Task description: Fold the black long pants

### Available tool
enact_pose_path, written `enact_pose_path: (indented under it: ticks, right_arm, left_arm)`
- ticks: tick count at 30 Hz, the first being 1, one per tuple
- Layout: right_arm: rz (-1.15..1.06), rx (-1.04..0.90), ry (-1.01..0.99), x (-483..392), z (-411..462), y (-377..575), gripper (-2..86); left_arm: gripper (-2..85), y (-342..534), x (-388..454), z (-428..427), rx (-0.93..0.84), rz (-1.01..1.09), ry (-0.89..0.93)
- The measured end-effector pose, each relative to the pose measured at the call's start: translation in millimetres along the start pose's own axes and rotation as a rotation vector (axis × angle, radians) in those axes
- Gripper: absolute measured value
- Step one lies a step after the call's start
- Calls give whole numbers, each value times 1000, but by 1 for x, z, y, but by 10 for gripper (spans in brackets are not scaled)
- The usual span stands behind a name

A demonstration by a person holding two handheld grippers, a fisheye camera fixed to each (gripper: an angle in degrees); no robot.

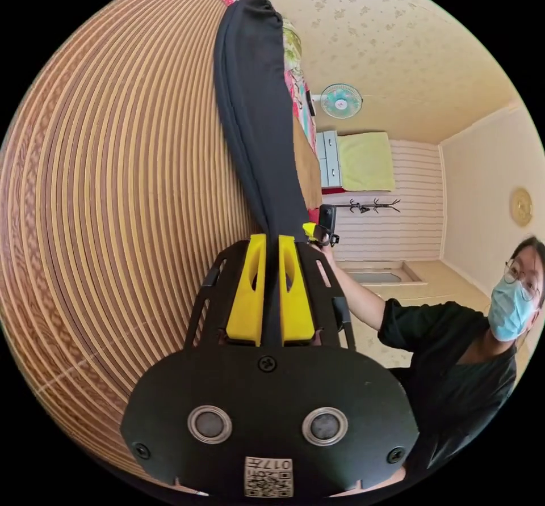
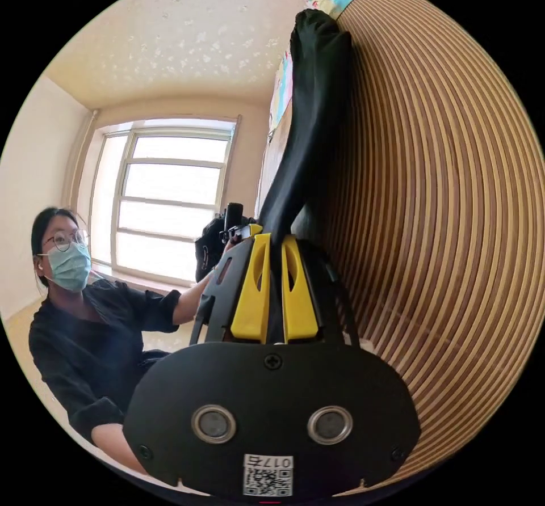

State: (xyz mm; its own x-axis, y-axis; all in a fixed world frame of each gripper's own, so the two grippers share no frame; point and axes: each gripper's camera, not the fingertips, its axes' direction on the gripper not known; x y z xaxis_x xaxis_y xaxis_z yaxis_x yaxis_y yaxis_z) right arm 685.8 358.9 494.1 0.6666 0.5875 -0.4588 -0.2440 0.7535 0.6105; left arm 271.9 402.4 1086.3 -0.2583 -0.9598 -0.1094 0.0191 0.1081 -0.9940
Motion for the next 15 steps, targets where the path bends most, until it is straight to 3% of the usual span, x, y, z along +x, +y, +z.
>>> enact_pose_path:
  ticks: [4,15]
  right_arm:
    - [-134,22,-49,-73,1,15,14]
    - [-566,52,1,-353,8,35,5]
  left_arm:
    - [43,32,63,-14,86,154,122]
    - [56,76,283,-50,296,458,183]
